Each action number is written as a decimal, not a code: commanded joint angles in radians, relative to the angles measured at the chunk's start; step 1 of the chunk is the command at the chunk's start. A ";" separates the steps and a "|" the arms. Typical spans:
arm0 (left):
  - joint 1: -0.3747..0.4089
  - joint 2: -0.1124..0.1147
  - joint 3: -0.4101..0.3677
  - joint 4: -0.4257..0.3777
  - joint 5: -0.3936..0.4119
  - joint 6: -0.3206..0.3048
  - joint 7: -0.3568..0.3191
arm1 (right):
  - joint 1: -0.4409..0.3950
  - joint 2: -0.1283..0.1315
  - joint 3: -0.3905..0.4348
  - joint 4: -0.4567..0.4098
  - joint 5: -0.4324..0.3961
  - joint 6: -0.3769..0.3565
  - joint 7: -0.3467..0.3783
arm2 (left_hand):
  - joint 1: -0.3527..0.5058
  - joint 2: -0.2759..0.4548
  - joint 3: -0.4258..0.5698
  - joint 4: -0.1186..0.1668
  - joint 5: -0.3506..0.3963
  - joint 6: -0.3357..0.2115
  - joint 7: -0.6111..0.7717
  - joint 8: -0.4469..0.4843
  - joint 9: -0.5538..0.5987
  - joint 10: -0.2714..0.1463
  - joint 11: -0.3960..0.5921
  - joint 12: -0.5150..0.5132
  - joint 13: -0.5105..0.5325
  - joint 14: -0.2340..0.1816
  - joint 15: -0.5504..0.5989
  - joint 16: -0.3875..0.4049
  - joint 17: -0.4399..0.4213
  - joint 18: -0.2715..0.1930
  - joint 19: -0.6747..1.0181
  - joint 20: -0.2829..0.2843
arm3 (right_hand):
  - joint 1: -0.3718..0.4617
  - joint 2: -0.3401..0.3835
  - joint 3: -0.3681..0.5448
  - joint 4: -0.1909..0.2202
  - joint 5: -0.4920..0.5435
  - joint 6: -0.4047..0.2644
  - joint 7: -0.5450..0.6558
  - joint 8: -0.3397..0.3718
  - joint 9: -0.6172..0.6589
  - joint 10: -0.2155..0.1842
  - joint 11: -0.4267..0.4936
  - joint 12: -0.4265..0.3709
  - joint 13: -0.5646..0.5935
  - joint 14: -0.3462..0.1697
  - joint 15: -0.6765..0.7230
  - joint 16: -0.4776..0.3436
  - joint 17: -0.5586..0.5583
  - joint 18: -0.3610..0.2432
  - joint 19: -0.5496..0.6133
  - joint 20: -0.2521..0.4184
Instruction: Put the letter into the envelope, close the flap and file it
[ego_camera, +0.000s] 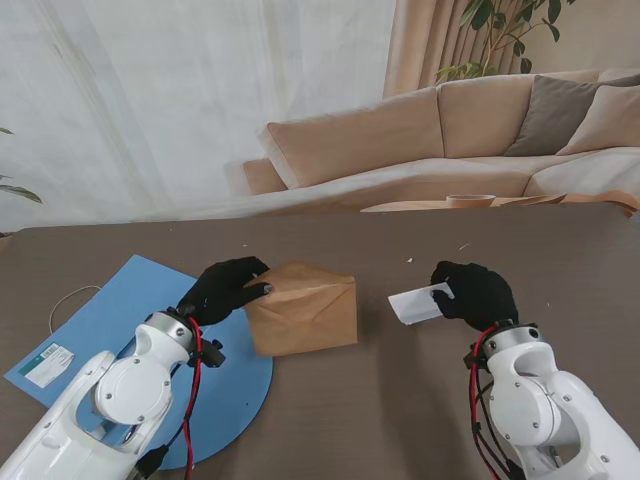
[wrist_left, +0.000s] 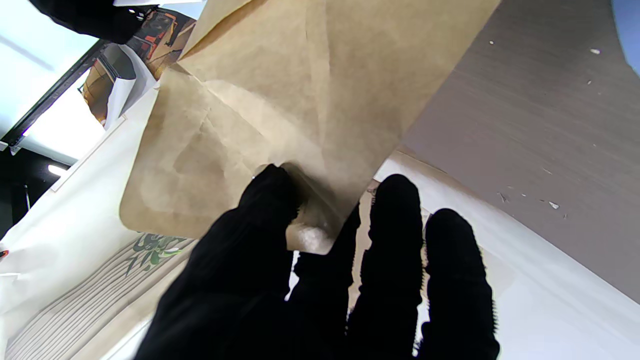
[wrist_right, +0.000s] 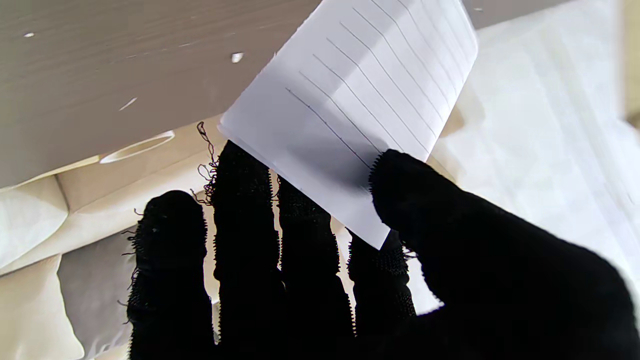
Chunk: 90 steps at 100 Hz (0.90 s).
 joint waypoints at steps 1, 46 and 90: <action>-0.013 -0.013 0.005 0.002 0.006 0.016 -0.001 | -0.023 -0.011 -0.006 -0.036 -0.001 -0.018 0.009 | 0.065 0.018 0.084 0.026 0.063 -0.064 0.119 0.065 0.015 -0.001 0.030 -0.004 0.027 -0.006 0.027 0.026 0.005 0.014 0.032 0.002 | 0.031 0.023 0.002 0.000 -0.030 0.010 0.028 0.027 0.001 0.014 0.024 0.017 0.020 0.021 0.033 0.023 -0.008 0.040 0.036 0.019; -0.056 -0.022 0.038 0.000 0.010 0.085 0.023 | -0.040 -0.028 -0.074 -0.155 0.113 -0.140 -0.041 | 0.065 0.023 0.083 0.024 0.061 -0.065 0.123 0.070 0.012 -0.005 0.035 -0.003 0.026 -0.008 0.031 0.026 0.005 0.016 0.035 0.002 | 0.049 0.043 -0.016 0.003 -0.048 0.022 0.032 0.068 -0.016 0.018 0.041 0.047 0.003 0.025 0.058 0.042 -0.021 0.040 0.049 0.040; -0.049 -0.019 0.054 -0.049 -0.025 0.118 -0.009 | 0.147 -0.024 -0.226 -0.062 0.155 -0.188 -0.003 | 0.065 0.022 0.083 0.025 0.060 -0.064 0.122 0.070 0.012 -0.004 0.034 -0.004 0.027 -0.006 0.031 0.025 0.005 0.016 0.035 0.002 | 0.053 0.061 -0.034 0.005 -0.061 0.019 0.030 0.088 -0.027 0.013 0.044 0.062 -0.004 0.020 0.064 0.050 -0.026 0.033 0.054 0.051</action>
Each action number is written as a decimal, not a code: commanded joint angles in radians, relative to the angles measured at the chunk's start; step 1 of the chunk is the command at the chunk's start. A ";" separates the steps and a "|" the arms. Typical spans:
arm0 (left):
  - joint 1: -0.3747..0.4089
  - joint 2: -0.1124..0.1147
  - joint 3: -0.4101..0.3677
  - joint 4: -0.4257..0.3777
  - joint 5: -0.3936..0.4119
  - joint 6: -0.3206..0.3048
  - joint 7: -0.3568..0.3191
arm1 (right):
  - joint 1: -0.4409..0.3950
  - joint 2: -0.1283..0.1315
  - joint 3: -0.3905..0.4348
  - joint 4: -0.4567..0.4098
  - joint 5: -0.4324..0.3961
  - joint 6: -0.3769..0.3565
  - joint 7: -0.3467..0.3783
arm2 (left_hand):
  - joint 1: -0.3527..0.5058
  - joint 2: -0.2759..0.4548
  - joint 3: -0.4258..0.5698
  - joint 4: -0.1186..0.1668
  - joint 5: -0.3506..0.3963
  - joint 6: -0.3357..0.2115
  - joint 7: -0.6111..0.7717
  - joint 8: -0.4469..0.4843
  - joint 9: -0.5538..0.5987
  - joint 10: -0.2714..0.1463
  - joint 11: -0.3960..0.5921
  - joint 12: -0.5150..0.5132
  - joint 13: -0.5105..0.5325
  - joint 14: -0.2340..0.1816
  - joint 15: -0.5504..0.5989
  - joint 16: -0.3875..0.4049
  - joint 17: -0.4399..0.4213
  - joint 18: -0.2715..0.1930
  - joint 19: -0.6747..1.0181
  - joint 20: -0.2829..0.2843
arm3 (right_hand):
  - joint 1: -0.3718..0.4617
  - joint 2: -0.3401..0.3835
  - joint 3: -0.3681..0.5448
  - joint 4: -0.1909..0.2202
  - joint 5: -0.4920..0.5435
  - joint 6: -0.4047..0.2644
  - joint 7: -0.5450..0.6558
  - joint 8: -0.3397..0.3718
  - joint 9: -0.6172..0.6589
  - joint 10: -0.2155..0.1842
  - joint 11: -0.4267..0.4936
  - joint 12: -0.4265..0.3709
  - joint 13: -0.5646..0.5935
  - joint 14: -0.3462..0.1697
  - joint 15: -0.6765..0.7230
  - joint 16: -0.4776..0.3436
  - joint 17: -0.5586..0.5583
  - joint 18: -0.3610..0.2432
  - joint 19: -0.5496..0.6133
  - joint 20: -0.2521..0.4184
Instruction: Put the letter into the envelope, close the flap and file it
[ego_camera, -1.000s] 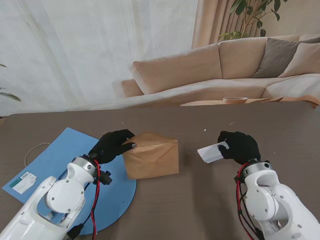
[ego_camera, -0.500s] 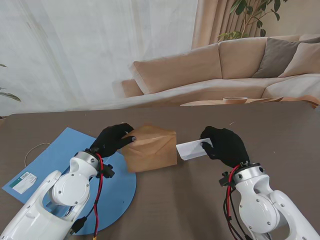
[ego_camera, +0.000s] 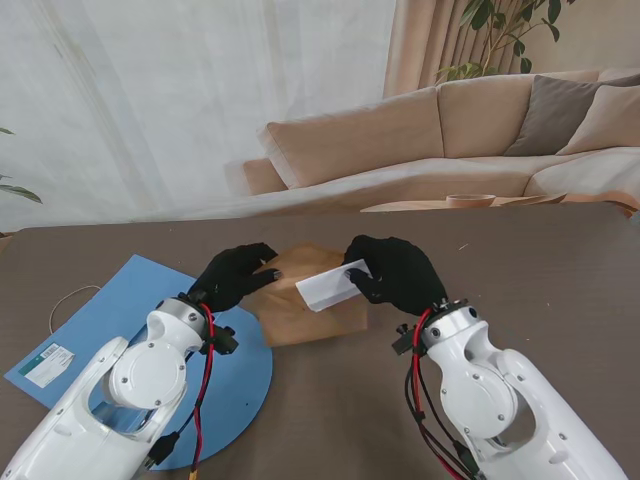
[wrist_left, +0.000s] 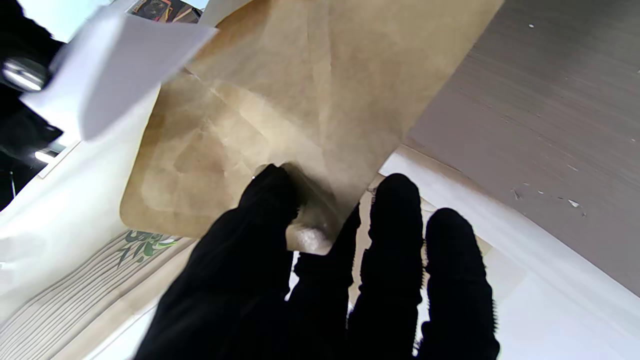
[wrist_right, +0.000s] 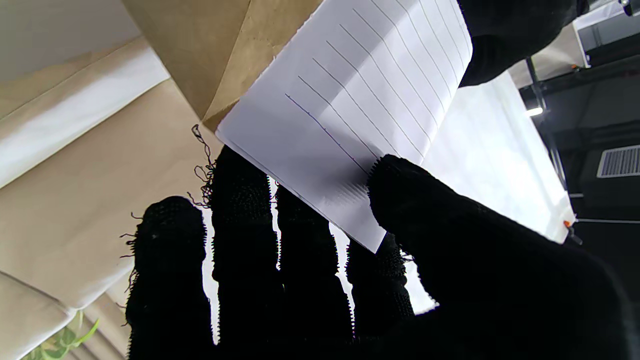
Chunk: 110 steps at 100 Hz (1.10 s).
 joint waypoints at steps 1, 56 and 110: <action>0.011 -0.004 0.000 -0.022 -0.004 0.002 -0.023 | 0.018 -0.007 -0.014 0.017 0.005 -0.004 0.018 | 0.065 0.022 0.084 0.025 0.060 -0.063 0.122 0.070 0.012 -0.005 0.034 -0.004 0.016 -0.006 0.030 0.025 0.000 0.015 0.034 0.002 | 0.044 0.019 -0.009 0.005 -0.024 0.002 0.025 0.016 -0.023 0.001 0.018 0.012 -0.004 0.007 0.027 0.020 -0.010 0.021 0.032 0.017; 0.029 0.002 -0.009 -0.047 -0.023 -0.011 -0.053 | 0.131 -0.013 -0.143 0.128 -0.245 0.100 -0.173 | 0.065 0.018 0.084 0.025 0.060 -0.063 0.121 0.068 0.016 0.001 0.032 -0.007 0.023 -0.005 0.031 0.023 0.007 0.021 0.037 0.002 | 0.014 -0.003 -0.020 -0.007 0.024 -0.005 -0.008 -0.080 0.055 -0.007 0.077 0.051 0.076 -0.008 0.125 0.051 0.077 0.030 0.134 0.070; 0.028 -0.002 -0.005 -0.074 -0.052 0.010 -0.050 | 0.158 0.009 -0.178 0.154 -0.373 0.070 -0.186 | 0.065 0.020 0.088 0.023 0.052 -0.058 0.130 0.067 0.016 -0.002 0.037 -0.008 0.030 -0.005 0.037 0.022 0.015 0.027 0.042 0.003 | 0.013 0.000 -0.022 -0.012 0.023 -0.025 -0.006 -0.077 0.051 -0.019 0.070 0.058 0.064 -0.020 0.118 0.049 0.068 0.021 0.127 0.068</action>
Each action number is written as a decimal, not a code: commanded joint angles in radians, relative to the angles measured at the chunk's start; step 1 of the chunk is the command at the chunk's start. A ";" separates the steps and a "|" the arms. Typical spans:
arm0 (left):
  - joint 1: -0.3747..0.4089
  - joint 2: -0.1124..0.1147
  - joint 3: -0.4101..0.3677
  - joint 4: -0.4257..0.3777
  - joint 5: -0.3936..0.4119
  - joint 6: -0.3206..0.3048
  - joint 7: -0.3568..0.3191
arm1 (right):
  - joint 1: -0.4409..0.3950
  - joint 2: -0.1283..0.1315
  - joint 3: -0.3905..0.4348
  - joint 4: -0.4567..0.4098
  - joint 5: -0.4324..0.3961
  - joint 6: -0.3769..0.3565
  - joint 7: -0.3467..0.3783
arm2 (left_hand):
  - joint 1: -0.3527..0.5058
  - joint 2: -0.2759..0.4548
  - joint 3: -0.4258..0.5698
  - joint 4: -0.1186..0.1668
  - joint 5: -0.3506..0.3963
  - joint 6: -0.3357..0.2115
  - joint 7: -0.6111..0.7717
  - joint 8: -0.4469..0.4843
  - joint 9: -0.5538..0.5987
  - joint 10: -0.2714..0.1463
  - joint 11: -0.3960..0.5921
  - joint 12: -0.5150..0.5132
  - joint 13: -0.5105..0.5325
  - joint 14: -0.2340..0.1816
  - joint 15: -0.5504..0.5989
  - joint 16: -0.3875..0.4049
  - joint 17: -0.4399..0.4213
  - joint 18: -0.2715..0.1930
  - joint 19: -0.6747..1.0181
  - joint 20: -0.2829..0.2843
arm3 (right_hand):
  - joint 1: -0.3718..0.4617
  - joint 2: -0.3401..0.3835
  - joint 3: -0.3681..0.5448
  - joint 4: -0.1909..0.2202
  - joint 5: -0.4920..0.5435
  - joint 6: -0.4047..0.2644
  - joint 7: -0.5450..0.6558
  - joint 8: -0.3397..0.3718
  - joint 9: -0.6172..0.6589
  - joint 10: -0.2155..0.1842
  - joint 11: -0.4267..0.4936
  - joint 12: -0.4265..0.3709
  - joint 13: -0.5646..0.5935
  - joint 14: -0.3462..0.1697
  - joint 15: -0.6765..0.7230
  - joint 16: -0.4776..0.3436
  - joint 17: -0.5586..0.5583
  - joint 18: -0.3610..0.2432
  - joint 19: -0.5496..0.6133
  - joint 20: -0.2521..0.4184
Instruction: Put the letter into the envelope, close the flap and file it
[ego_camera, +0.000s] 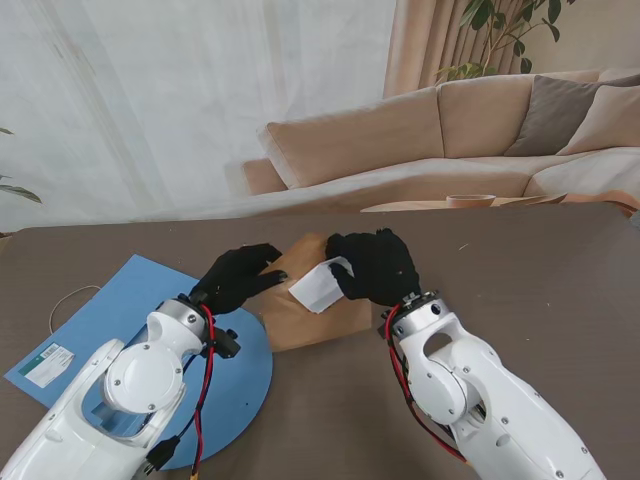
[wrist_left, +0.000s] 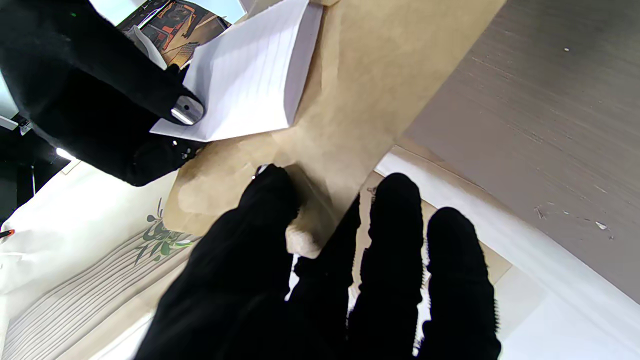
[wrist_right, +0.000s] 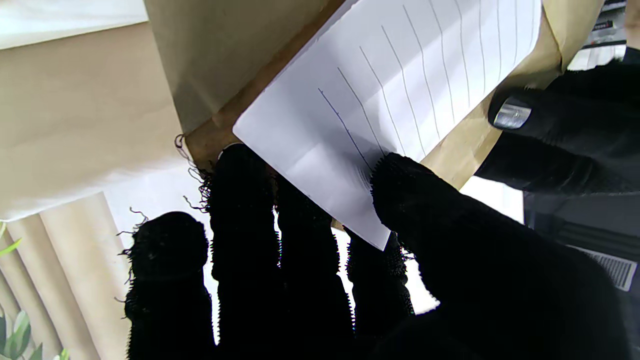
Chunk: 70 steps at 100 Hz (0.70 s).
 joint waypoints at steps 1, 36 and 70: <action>0.006 -0.008 0.002 -0.019 -0.007 0.005 -0.016 | 0.002 0.001 -0.010 0.001 -0.011 -0.003 0.006 | 0.065 0.020 0.088 0.023 0.052 -0.058 0.130 0.066 0.017 -0.002 0.037 -0.007 0.017 -0.005 0.027 0.022 0.004 0.013 0.040 0.003 | 0.012 -0.006 0.004 -0.012 0.018 -0.024 0.006 -0.002 0.017 -0.014 0.019 0.011 0.014 -0.018 0.018 0.013 -0.007 0.021 0.030 0.017; 0.010 -0.003 -0.004 -0.035 -0.010 0.011 -0.036 | 0.017 0.005 -0.030 0.012 -0.074 0.035 -0.045 | 0.065 0.023 0.084 0.022 0.049 -0.061 0.135 0.066 0.015 0.005 0.040 -0.008 0.019 -0.009 0.032 0.024 0.005 0.015 0.042 0.004 | 0.005 -0.006 0.011 -0.011 0.018 -0.031 0.004 0.004 0.019 -0.020 0.018 0.019 0.019 -0.026 0.020 0.016 0.002 0.009 0.032 0.017; 0.018 0.001 -0.018 -0.046 -0.013 0.025 -0.057 | 0.017 -0.001 -0.035 0.025 -0.087 0.046 -0.120 | 0.065 0.024 0.082 0.026 0.046 -0.059 0.134 0.067 0.012 0.007 0.044 -0.006 0.019 -0.010 0.035 0.027 0.005 0.013 0.043 0.005 | 0.001 -0.002 0.016 -0.011 0.000 -0.041 0.016 0.023 0.005 -0.033 0.020 0.027 0.008 -0.032 0.018 0.018 0.001 0.007 0.032 0.018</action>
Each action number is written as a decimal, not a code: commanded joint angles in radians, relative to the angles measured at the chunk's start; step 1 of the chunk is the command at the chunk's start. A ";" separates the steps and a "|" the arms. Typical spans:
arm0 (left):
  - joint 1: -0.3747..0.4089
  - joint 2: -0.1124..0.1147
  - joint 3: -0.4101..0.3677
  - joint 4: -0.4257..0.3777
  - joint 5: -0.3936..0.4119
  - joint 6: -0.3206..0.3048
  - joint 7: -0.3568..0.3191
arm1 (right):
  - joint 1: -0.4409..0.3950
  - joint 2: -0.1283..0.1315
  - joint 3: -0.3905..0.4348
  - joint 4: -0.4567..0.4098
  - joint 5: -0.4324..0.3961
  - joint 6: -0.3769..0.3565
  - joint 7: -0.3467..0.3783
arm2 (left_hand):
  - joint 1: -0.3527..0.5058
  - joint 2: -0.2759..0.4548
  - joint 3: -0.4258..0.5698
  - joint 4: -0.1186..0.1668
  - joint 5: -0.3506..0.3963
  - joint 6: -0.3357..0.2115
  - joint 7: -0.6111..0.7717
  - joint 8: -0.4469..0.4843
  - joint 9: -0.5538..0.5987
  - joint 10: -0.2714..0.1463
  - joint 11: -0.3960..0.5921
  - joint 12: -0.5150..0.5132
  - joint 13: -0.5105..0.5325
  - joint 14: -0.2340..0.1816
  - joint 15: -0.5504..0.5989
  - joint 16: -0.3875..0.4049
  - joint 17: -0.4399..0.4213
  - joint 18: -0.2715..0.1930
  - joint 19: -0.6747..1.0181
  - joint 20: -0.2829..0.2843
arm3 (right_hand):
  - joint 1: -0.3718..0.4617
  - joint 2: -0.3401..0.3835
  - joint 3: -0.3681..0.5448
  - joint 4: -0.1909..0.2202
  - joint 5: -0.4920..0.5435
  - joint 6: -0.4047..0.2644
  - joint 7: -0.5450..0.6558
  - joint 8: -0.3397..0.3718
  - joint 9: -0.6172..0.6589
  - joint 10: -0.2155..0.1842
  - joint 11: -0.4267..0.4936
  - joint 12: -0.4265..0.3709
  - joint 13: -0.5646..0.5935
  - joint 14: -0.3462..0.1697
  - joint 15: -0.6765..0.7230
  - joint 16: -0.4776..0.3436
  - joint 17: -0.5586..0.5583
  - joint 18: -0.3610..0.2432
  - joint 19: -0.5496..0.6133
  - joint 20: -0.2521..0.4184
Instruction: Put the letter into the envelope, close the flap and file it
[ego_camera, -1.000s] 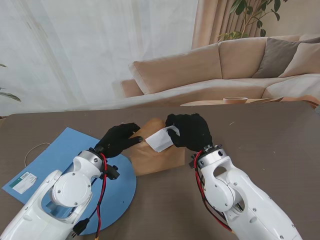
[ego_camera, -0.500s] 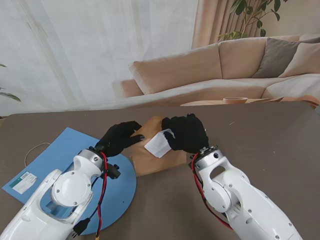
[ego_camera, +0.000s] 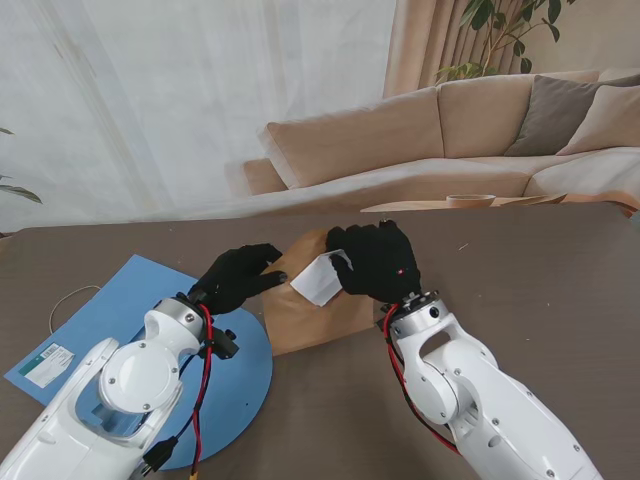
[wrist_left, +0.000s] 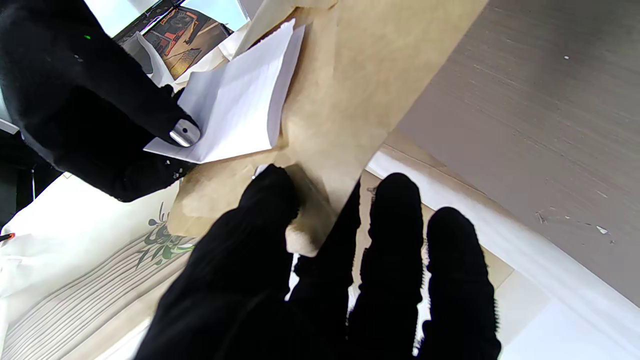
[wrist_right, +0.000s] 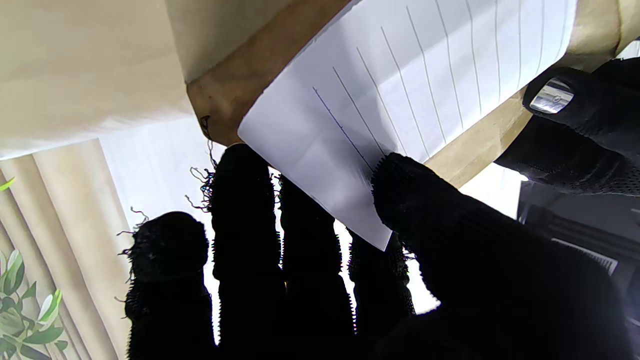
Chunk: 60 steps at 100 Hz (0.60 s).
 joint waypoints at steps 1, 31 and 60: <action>0.009 -0.002 -0.004 -0.016 -0.008 0.006 -0.021 | -0.002 -0.004 -0.006 0.004 -0.009 0.003 0.005 | 0.065 0.024 0.081 0.025 0.046 -0.060 0.134 0.068 0.013 0.007 0.033 -0.006 0.018 -0.010 0.035 0.027 0.002 0.013 0.034 0.005 | 0.004 -0.002 0.017 -0.011 -0.001 -0.018 0.017 0.023 -0.006 -0.012 0.020 0.012 0.008 -0.022 0.018 0.018 0.000 0.007 0.032 0.018; 0.017 -0.001 -0.022 -0.043 -0.062 0.039 -0.046 | 0.013 0.006 -0.032 0.042 -0.081 0.017 -0.066 | 0.065 0.028 0.084 0.025 0.032 -0.051 0.142 0.074 0.014 -0.006 0.043 -0.003 0.027 -0.010 0.040 0.030 0.010 0.019 0.039 0.007 | -0.006 -0.008 0.024 -0.012 -0.005 -0.037 0.021 0.026 -0.007 -0.025 0.018 0.011 0.004 -0.029 0.012 0.017 -0.001 -0.002 0.034 0.019; 0.017 -0.001 -0.029 -0.054 -0.073 0.051 -0.048 | 0.015 0.012 -0.035 0.045 -0.100 0.010 -0.066 | 0.065 0.029 0.086 0.023 0.024 -0.047 0.149 0.072 0.013 -0.012 0.047 -0.004 0.028 -0.009 0.040 0.031 0.012 0.020 0.040 0.008 | -0.011 -0.013 0.031 -0.013 -0.004 -0.041 0.021 0.022 -0.005 -0.028 0.016 0.010 0.003 -0.030 0.009 0.017 0.000 -0.004 0.034 0.020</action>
